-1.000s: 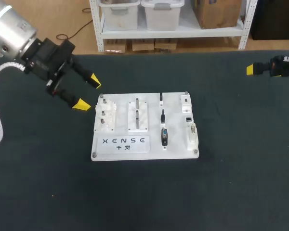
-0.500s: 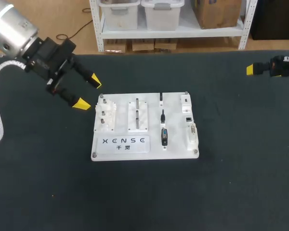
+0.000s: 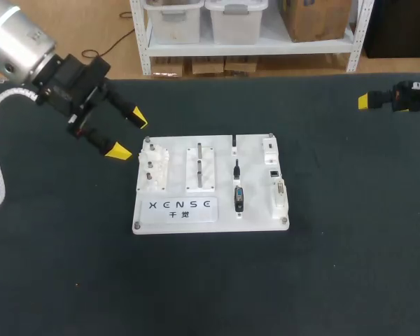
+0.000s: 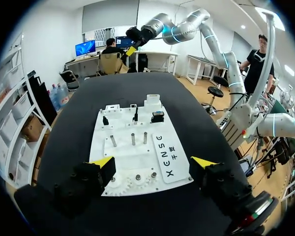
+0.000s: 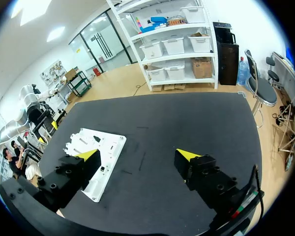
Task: Insert the USB connector, Ethernet cable, and multi-pin plug into their matching sockets one by one.
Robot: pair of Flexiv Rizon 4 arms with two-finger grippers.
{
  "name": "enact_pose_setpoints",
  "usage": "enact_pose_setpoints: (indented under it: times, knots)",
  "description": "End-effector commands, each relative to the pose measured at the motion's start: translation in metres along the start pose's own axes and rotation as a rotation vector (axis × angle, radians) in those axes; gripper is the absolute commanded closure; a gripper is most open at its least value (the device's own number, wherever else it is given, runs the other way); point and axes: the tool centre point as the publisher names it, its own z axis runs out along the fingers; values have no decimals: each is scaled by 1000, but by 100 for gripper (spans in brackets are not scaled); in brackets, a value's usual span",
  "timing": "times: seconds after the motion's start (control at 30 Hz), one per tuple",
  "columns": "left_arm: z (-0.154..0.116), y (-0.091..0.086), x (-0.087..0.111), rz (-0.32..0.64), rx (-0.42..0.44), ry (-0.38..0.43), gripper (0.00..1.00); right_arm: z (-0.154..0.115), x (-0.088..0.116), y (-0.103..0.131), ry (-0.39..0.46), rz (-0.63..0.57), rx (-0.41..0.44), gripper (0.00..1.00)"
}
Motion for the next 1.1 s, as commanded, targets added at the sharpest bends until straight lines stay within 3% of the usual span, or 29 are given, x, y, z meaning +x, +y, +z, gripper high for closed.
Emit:
enact_pose_setpoints:
  times: [0.03,0.57,0.7,0.9,1.1]
  knots:
    - [-1,1,1,1,4,0,0,0,0,0,1,0,1,0]
    - [-1,1,1,1,4,0,0,0,0,0,1,0,1,0]
    - [-1,1,1,1,4,0,0,40,-24,18,116,-54,101,0]
    - [-1,1,1,1,4,0,0,98,-47,54,223,-75,197,0]
    - [-1,1,1,1,4,0,0,152,-33,92,345,-14,299,0]
